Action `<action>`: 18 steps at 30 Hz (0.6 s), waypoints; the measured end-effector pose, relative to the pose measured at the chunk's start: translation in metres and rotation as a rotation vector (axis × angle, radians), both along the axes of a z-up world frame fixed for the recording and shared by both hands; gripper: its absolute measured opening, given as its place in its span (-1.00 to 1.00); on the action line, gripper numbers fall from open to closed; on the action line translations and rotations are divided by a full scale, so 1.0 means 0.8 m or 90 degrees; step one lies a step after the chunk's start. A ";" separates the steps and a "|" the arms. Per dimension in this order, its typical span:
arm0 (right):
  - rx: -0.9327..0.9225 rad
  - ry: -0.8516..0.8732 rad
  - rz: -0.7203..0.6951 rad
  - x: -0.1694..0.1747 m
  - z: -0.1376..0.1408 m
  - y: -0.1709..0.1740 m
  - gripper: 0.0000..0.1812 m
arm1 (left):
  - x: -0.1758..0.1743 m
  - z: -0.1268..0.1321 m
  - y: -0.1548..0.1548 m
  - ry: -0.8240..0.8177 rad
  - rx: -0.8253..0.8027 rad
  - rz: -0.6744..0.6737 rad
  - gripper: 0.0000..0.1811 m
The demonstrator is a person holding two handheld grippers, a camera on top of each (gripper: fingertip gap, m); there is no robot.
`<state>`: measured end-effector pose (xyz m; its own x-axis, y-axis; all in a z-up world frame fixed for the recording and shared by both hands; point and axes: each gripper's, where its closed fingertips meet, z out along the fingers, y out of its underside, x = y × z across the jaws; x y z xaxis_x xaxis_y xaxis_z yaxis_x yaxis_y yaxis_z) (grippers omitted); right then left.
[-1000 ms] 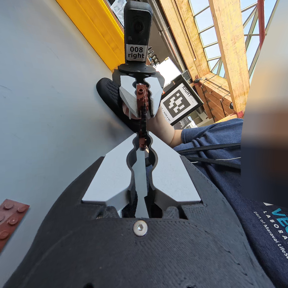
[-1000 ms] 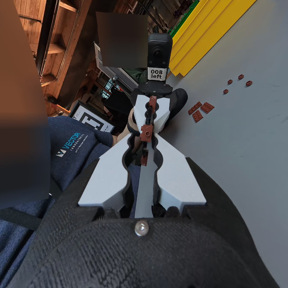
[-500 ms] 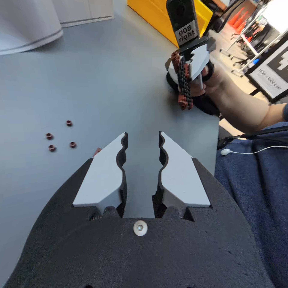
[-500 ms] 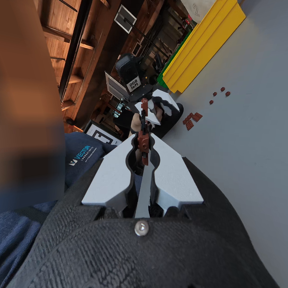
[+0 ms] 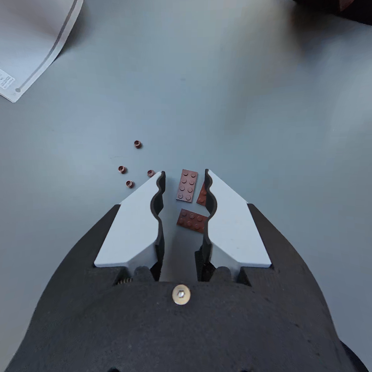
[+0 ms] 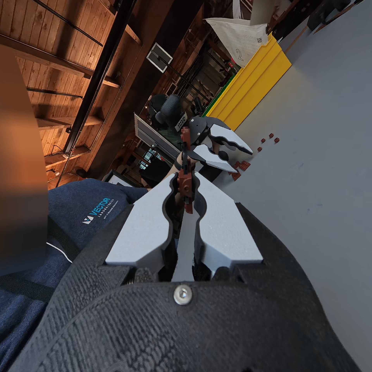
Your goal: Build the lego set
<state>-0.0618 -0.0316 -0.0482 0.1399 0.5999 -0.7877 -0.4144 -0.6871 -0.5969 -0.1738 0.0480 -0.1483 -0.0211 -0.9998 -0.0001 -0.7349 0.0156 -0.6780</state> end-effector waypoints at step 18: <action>0.002 0.019 0.009 0.001 0.002 -0.003 -0.89 | 0.002 -0.009 0.006 0.069 0.015 -0.025 -0.61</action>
<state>-0.0612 -0.0340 -0.0463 0.1081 0.6035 -0.7900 -0.4227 -0.6913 -0.5860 -0.1719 0.0530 -0.1558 -0.0607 -0.9980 -0.0191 -0.8022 0.0602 -0.5941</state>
